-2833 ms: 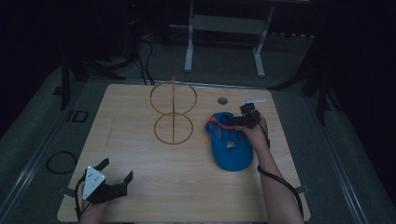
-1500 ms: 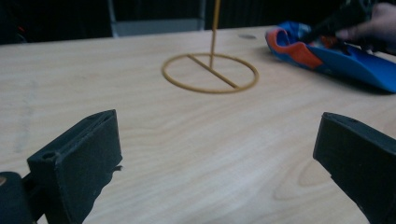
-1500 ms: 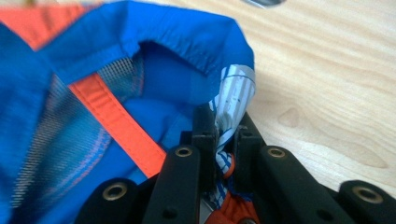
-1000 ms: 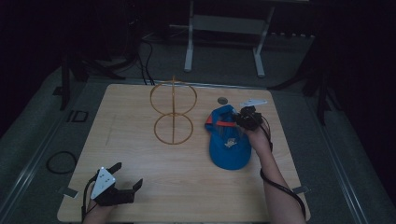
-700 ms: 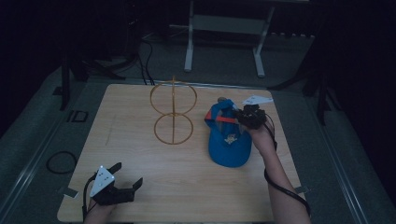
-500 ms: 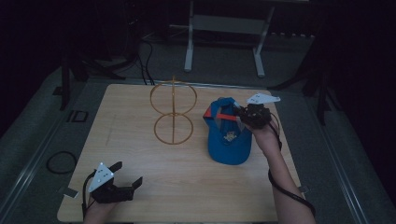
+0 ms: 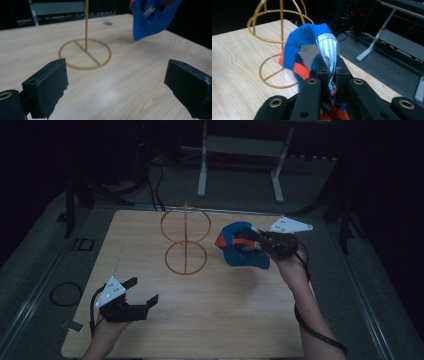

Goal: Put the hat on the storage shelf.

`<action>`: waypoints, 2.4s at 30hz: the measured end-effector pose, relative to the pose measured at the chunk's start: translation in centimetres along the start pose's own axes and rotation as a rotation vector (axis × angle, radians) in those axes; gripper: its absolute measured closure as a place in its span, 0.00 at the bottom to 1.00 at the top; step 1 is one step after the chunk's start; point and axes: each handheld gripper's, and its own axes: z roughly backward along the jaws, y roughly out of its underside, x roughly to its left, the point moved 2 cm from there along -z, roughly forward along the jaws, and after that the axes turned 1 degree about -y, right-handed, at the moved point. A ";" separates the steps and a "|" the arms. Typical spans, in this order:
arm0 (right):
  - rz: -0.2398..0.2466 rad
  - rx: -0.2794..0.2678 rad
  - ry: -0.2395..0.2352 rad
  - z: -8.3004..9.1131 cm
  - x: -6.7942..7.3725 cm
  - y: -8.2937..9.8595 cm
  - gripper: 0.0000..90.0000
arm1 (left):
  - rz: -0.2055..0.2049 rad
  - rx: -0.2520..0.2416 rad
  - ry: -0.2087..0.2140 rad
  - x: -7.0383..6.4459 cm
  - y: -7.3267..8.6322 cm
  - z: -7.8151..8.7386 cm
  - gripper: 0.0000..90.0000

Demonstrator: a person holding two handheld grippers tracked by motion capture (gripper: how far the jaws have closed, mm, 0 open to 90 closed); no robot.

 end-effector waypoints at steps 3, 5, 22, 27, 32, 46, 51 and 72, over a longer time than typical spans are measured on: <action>0.019 -0.012 0.000 0.5 0.6 -0.5 0.95 | -0.033 0.012 0.001 -0.5 -2.2 -0.5 0.06; 0.028 -0.018 -0.013 0.9 1.0 -0.8 0.95 | -0.043 0.012 0.005 -0.6 -2.6 -0.6 0.06; 0.101 -0.077 -0.124 2.6 5.8 -2.8 0.95 | -0.176 0.018 0.068 -4.0 -10.5 -2.7 0.12; 0.117 -0.083 -0.136 2.7 6.7 -3.2 0.95 | -0.216 0.048 0.074 -5.4 -12.1 -3.8 0.15; 0.126 -0.092 -0.158 2.6 7.4 -3.3 0.95 | -0.227 0.047 0.081 -6.3 -13.3 -4.5 0.17; 0.173 -0.095 -0.222 2.4 10.1 -3.1 0.94 | -0.276 0.100 0.152 -8.2 -14.2 -6.8 0.39; 0.182 -0.089 -0.237 2.1 10.8 -3.0 0.94 | -0.299 0.158 0.163 -8.5 -13.8 -7.5 0.59; 0.148 -0.156 -0.278 3.3 12.5 -1.7 0.91 | -0.361 0.088 0.064 -9.5 -14.7 -6.9 0.99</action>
